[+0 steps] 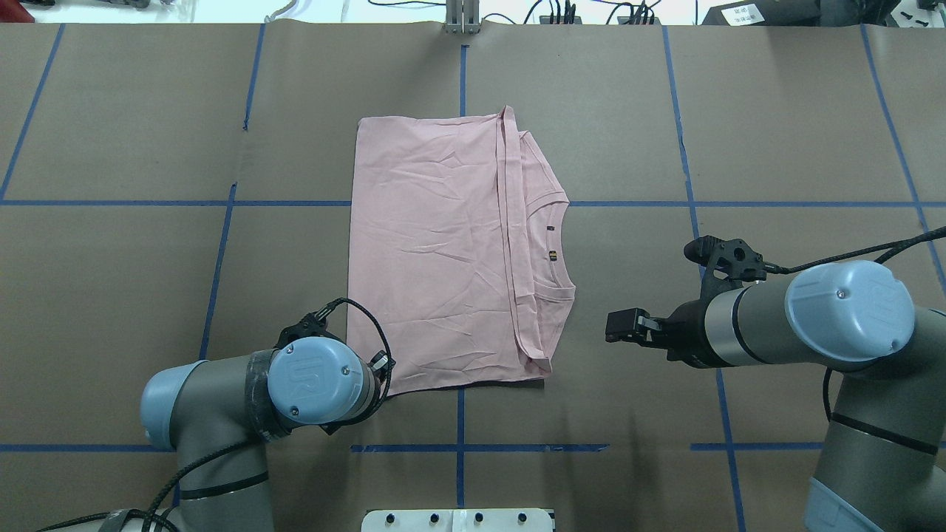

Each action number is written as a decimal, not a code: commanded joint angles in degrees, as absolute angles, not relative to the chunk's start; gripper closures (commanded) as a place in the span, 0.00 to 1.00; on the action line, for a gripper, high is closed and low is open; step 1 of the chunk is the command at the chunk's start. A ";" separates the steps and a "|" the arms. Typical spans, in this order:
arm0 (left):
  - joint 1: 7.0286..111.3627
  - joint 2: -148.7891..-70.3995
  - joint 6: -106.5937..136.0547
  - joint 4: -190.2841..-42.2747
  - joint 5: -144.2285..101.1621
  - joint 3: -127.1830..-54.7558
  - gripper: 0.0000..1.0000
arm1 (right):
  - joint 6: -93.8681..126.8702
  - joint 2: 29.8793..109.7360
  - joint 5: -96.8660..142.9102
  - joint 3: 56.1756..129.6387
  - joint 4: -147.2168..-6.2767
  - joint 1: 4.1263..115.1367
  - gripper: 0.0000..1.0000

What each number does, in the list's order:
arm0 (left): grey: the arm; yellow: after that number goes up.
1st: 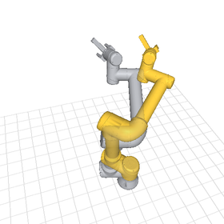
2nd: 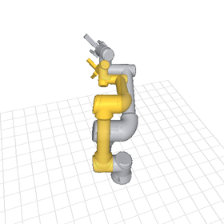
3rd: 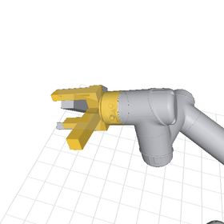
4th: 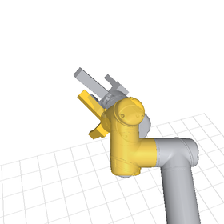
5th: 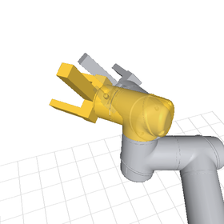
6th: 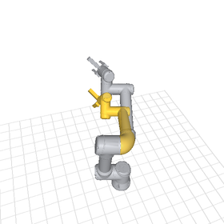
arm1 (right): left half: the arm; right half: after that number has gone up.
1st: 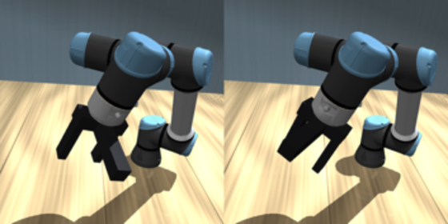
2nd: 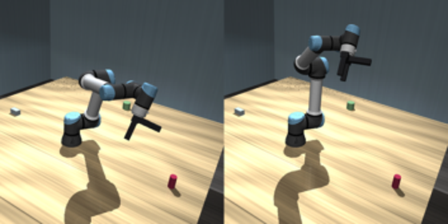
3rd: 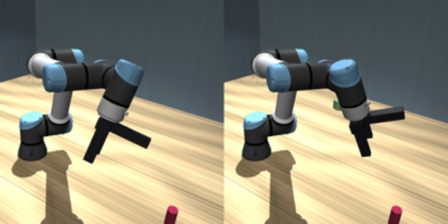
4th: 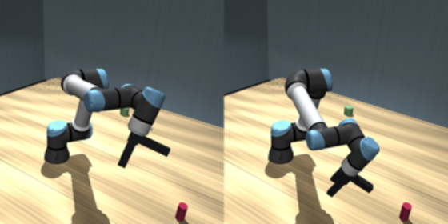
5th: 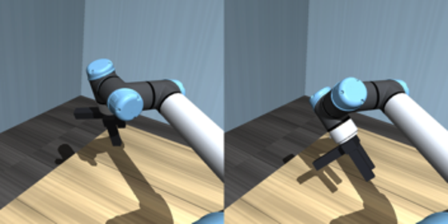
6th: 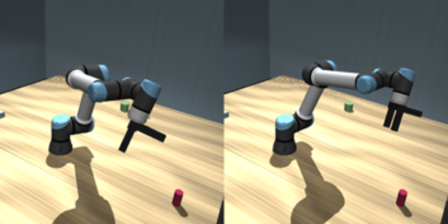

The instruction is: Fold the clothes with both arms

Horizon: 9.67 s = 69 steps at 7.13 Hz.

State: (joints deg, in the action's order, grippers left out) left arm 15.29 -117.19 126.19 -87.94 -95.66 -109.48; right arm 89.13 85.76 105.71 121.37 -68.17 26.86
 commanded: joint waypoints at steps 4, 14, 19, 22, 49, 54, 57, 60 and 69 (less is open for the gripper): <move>15.29 -116.98 123.40 -85.52 -95.62 -111.36 1.00 | 94.97 79.33 105.47 115.88 -68.73 26.37 0.00; 15.21 -117.07 123.31 -85.61 -95.89 -111.80 1.00 | 106.61 59.94 102.83 98.88 -85.60 21.71 0.00; 15.21 -116.98 123.40 -85.69 -95.89 -111.88 1.00 | 106.61 60.64 103.10 98.88 -86.22 21.10 0.01; 15.21 -116.98 123.40 -85.78 -95.80 -111.80 1.00 | 106.79 60.47 103.10 98.79 -86.31 20.83 0.44; 20.80 -116.79 109.63 -82.26 -96.06 -120.77 1.00 | 104.68 64.87 105.11 113.48 -85.61 26.34 1.00; 28.97 -123.20 108.28 -88.22 -96.06 -108.77 1.00 | 103.01 55.31 106.79 95.62 -77.14 34.52 1.00; 39.19 -131.64 100.06 -105.32 -100.73 -83.23 0.01 | 102.40 42.33 108.54 75.22 -72.10 40.85 0.65; 44.29 -131.75 95.28 -108.10 -101.25 -80.95 0.00 | 99.41 39.11 108.11 61.72 -65.83 43.58 0.00; 74.14 -106.56 37.20 -105.13 -126.63 -96.94 0.00 | 35.54 62.16 125.65 85.55 -92.16 72.55 0.00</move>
